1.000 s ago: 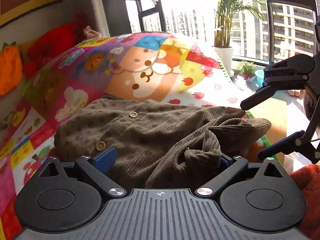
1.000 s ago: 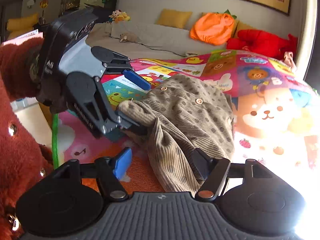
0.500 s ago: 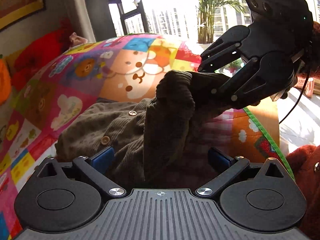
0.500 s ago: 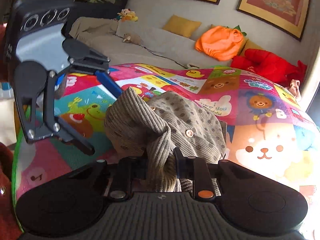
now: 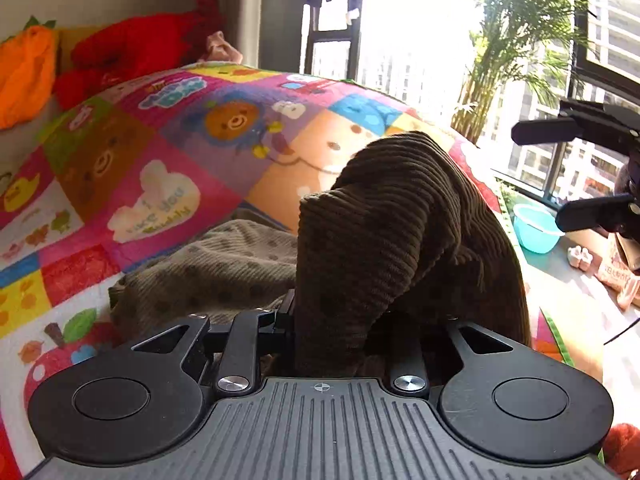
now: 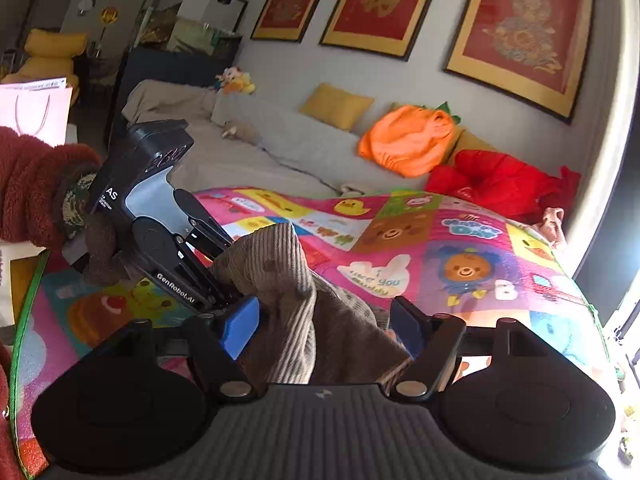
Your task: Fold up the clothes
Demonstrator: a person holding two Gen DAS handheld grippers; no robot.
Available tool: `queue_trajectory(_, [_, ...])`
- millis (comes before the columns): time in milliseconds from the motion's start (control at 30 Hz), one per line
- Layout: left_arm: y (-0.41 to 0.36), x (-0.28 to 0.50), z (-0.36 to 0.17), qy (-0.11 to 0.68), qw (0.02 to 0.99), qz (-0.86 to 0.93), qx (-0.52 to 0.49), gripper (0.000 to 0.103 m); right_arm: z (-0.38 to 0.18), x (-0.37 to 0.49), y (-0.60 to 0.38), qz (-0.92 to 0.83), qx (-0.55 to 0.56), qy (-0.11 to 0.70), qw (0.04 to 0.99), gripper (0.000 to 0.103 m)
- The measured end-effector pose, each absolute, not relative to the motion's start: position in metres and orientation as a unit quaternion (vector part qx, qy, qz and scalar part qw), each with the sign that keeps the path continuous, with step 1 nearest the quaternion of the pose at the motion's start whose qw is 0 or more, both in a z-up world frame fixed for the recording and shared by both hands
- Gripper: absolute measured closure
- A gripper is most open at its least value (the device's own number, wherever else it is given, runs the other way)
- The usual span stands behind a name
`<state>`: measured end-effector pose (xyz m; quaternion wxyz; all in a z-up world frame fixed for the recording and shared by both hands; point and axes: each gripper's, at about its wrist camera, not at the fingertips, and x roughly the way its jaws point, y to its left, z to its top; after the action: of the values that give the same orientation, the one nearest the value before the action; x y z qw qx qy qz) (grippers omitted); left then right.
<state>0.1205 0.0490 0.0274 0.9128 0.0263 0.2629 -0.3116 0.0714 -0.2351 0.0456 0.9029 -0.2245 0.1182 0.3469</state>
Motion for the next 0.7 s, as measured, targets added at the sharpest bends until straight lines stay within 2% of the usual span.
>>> queue_trajectory(233, [0.108, 0.189, 0.026, 0.301, 0.916, -0.222, -0.148, 0.077, 0.025, 0.113, -0.23, 0.31, -0.196, 0.144, 0.919, 0.029])
queue_trajectory(333, [0.114, 0.2, 0.022, 0.308, 0.912, -0.214, -0.165, 0.077, 0.017, 0.127, -0.211, 0.338, -0.182, 0.152, 0.911, 0.028])
queue_trajectory(400, [0.115, 0.202, 0.021, 0.31, 0.91, -0.216, -0.169, 0.077, 0.004, 0.131, -0.191, 0.347, -0.198, 0.158, 0.903, 0.023])
queue_trajectory(533, [0.121, 0.203, 0.023, 0.309, 0.904, -0.235, -0.181, 0.076, -0.037, 0.163, -0.157, 0.314, -0.209, 0.203, 0.904, 0.024])
queue_trajectory(567, [0.123, 0.201, 0.024, 0.307, 0.902, -0.243, -0.18, 0.076, -0.046, 0.176, -0.155, 0.306, -0.206, 0.222, 0.903, 0.047])
queue_trajectory(600, [0.125, 0.198, 0.026, 0.3, 0.904, -0.249, -0.174, 0.076, -0.048, 0.187, -0.155, 0.304, -0.206, 0.235, 0.9, 0.09])
queue_trajectory(633, [0.128, 0.197, 0.029, 0.291, 0.908, -0.251, -0.167, 0.075, -0.042, 0.195, -0.157, 0.301, -0.202, 0.232, 0.903, 0.094])
queue_trajectory(700, [0.133, 0.199, 0.035, 0.278, 0.913, -0.25, -0.162, 0.072, -0.029, 0.209, -0.162, 0.293, -0.196, 0.225, 0.908, 0.094])
